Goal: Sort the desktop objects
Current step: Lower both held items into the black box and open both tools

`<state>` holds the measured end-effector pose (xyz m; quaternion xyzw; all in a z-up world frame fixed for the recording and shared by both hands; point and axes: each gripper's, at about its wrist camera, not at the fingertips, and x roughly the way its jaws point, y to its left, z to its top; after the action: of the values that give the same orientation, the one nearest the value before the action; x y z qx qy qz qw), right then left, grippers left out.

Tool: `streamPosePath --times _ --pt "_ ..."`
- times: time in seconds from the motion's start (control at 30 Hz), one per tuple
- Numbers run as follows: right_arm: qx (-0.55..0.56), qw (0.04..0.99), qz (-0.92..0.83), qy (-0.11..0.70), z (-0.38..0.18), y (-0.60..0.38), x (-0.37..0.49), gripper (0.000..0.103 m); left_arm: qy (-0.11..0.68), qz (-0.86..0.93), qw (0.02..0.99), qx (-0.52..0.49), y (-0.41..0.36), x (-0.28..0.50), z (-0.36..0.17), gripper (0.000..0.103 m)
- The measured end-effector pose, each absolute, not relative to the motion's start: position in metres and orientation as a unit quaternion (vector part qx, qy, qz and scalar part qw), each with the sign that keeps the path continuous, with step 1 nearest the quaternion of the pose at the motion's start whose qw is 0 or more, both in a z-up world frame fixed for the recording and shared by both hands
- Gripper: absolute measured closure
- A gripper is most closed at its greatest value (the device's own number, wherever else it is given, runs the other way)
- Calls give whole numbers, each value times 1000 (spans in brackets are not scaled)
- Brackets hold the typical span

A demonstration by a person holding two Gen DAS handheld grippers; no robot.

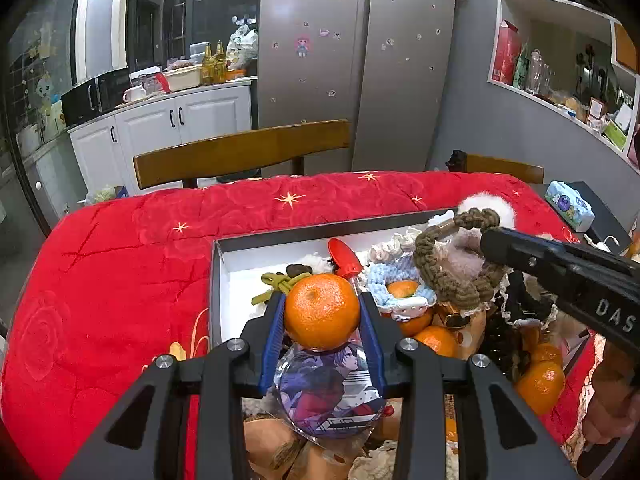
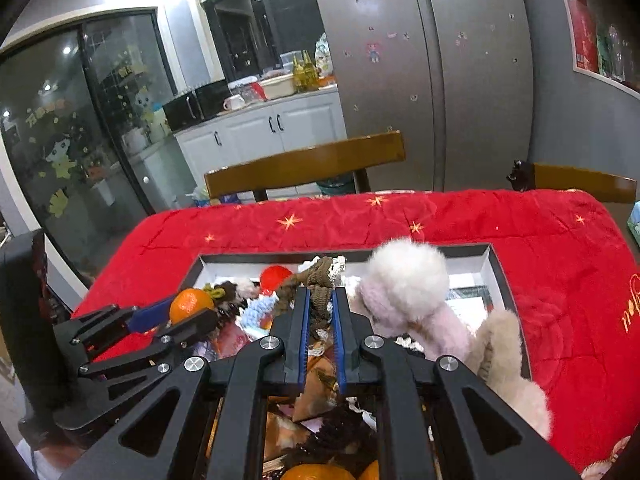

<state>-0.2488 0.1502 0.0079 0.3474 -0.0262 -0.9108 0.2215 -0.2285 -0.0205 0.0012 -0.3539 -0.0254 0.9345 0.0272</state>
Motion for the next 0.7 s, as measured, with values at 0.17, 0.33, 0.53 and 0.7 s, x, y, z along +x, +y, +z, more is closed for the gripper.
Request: streamPosePath --times 0.17,0.33,0.53,0.7 --pt "358 215 -909 -19 -1 149 -251 91 -24 934 27 -355 -21 -228 1 66" --pt "366 213 -906 -19 -6 149 -253 91 -27 934 26 -354 -21 -229 0 66" --pt "371 211 -904 -18 -9 149 -252 89 -27 934 24 -355 -21 -229 -2 66" --pt "375 202 -904 -21 -10 150 -253 84 -30 938 19 -345 -22 -227 -1 66"
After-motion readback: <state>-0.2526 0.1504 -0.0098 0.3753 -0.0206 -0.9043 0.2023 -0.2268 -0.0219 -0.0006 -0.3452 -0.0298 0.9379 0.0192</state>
